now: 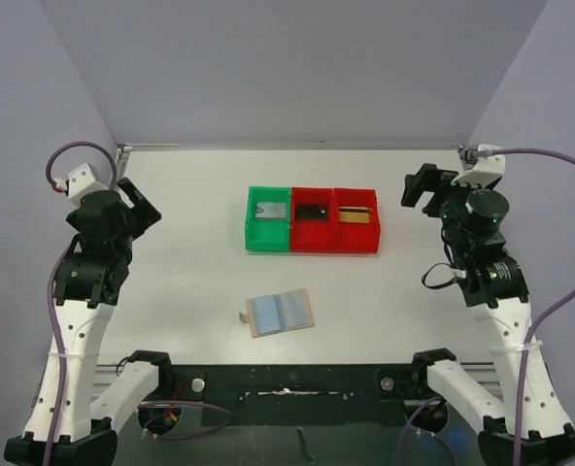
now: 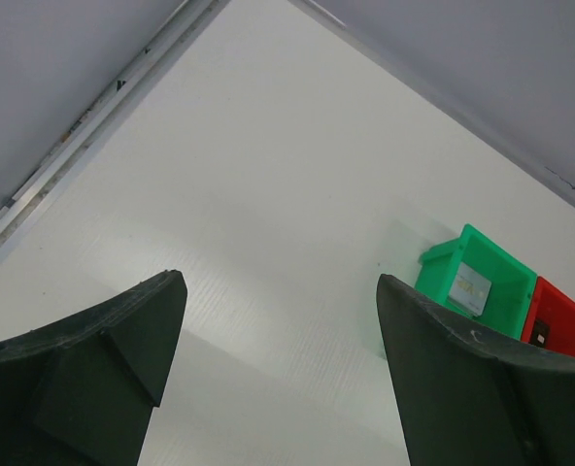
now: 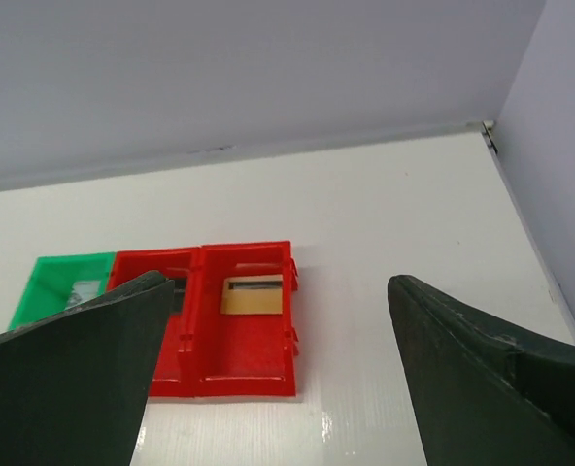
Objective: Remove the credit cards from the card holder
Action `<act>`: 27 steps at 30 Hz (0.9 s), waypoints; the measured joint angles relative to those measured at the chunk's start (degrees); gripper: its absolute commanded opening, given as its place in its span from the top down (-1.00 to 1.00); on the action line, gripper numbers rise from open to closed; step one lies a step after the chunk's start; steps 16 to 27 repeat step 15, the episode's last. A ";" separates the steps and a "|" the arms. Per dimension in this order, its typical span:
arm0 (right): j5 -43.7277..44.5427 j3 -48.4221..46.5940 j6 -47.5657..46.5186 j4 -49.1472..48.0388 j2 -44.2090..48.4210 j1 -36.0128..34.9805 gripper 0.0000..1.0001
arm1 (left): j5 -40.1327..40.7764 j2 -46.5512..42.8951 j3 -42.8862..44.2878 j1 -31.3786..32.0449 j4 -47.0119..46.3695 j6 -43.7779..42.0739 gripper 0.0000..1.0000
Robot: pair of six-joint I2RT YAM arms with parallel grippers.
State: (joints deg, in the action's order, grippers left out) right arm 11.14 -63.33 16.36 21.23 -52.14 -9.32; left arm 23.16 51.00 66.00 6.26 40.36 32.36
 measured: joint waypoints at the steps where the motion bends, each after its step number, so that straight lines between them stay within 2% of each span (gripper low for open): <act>1: -1.40 0.00 -0.55 -0.85 1.88 -0.04 -0.95 | 0.85 -0.35 0.28 0.00 0.24 -0.44 -0.59; 7: -4.72 -0.44 -1.18 -2.64 5.70 -0.15 -0.95 | 2.43 -0.59 0.94 0.00 0.39 -2.43 -0.59; 15: -2.45 0.98 -0.76 0.35 0.68 -0.15 -0.95 | 2.36 -0.33 0.94 0.00 0.59 -4.61 -0.59; 27: -2.45 0.98 -0.76 0.35 0.68 -0.15 -0.95 | 2.36 -0.33 0.94 0.00 0.59 -4.61 -0.59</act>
